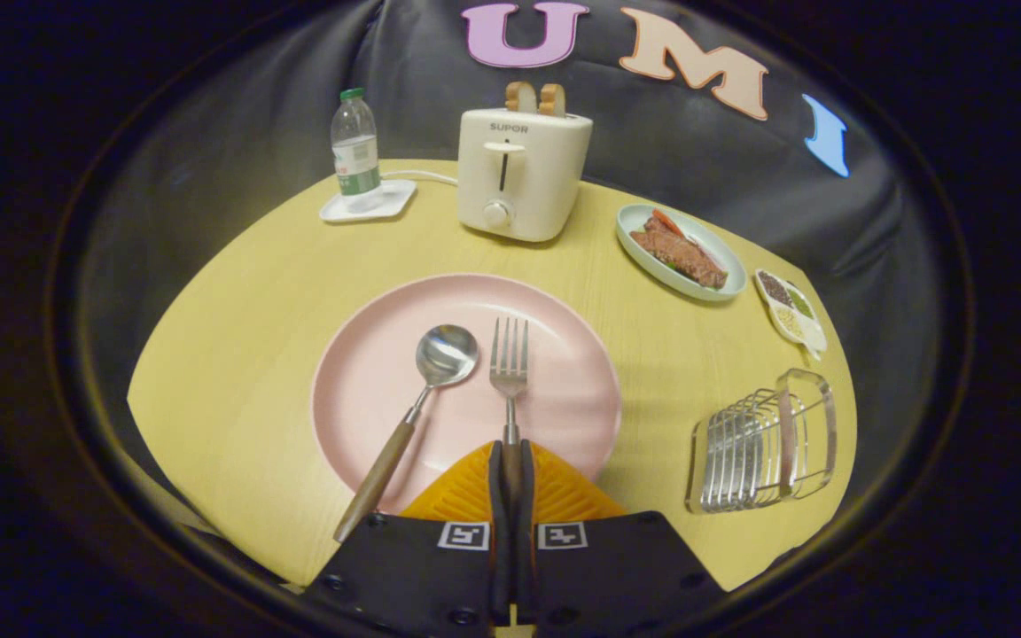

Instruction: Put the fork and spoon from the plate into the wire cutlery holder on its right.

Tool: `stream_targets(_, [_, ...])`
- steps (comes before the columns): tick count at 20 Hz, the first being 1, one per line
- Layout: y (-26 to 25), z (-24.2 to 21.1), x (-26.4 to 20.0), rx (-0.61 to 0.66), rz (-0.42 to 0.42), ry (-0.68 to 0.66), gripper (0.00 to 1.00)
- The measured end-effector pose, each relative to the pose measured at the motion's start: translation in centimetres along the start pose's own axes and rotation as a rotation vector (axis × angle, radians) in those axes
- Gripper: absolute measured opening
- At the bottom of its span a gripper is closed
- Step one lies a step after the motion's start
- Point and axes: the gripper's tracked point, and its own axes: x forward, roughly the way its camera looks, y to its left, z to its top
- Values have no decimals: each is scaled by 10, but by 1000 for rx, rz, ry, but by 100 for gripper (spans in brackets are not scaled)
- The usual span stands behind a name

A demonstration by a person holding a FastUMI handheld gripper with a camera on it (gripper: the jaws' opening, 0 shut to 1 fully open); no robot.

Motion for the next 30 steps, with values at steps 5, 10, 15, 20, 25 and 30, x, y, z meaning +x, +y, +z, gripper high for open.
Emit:
stream_targets(5, [-33,10,-41,-68,41,47,6])
stream_targets(10, [-78,13,-79,-85,58,93,6])
stream_targets(15, [-135,8,-105,-134,30,141,6])
stream_targets(20, [-184,-9,-117,-214,11,221,7])
stream_targets(25, [-206,-22,-109,-282,28,317,7])
stream_targets(30, [-205,-26,-89,-287,63,374,31])
